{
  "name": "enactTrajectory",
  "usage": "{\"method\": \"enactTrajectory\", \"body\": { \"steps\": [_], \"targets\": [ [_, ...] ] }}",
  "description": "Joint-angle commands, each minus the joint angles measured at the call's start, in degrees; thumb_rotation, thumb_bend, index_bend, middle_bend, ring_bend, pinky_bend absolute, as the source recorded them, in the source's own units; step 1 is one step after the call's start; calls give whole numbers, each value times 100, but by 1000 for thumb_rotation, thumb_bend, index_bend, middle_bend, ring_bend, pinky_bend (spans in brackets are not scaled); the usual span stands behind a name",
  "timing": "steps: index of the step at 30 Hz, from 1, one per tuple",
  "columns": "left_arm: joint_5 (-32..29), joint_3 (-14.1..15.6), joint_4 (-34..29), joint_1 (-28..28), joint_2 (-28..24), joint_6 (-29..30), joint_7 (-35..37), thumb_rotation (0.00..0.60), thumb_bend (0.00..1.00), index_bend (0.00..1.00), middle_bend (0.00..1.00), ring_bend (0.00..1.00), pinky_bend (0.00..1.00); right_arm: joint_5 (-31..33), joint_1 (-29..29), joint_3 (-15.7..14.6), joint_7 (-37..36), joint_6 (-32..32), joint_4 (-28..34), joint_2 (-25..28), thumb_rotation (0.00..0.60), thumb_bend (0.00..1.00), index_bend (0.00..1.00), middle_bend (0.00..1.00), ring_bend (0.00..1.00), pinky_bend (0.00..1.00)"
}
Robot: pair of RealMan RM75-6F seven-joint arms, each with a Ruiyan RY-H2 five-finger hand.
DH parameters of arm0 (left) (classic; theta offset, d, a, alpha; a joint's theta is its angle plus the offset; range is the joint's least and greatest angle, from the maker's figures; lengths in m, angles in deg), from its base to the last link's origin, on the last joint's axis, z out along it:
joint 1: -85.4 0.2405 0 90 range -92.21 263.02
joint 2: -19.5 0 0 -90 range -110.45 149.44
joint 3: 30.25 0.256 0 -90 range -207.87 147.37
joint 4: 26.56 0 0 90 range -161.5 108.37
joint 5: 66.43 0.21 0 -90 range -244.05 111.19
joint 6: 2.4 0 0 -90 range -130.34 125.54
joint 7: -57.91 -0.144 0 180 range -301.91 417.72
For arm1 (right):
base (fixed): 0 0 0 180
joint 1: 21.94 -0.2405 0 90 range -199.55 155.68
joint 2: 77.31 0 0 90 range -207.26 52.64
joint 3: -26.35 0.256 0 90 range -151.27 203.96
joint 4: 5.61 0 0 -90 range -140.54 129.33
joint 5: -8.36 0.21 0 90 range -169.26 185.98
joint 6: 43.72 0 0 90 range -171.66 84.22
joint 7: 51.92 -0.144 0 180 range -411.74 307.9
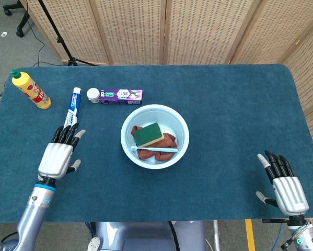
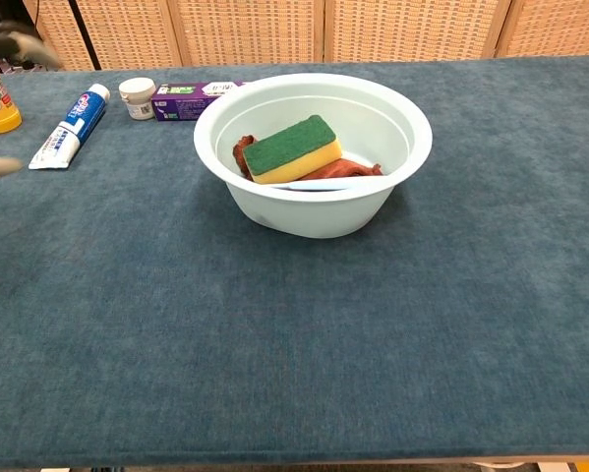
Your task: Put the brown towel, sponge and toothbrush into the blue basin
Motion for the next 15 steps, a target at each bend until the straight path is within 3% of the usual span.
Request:
{"method": "enactTrajectory", "body": {
  "steps": [1, 7, 15],
  "targets": [
    [557, 473, 214, 505, -47, 353, 510, 600, 264, 0, 0, 0, 0, -12, 10, 2, 20, -24, 13, 4, 600, 104, 11, 0, 0, 0],
    [1221, 887, 975, 1137, 197, 842, 1072, 600, 268, 0, 0, 0, 0, -95, 30, -20, 101, -85, 46, 4, 600, 104, 11, 0, 0, 0],
    [1548, 895, 1407, 1429, 214, 1029, 1637, 600, 277, 0, 0, 0, 0, -119, 45, -21, 197, -114, 84, -6, 600, 105, 11, 0, 0, 0]
  ]
}}
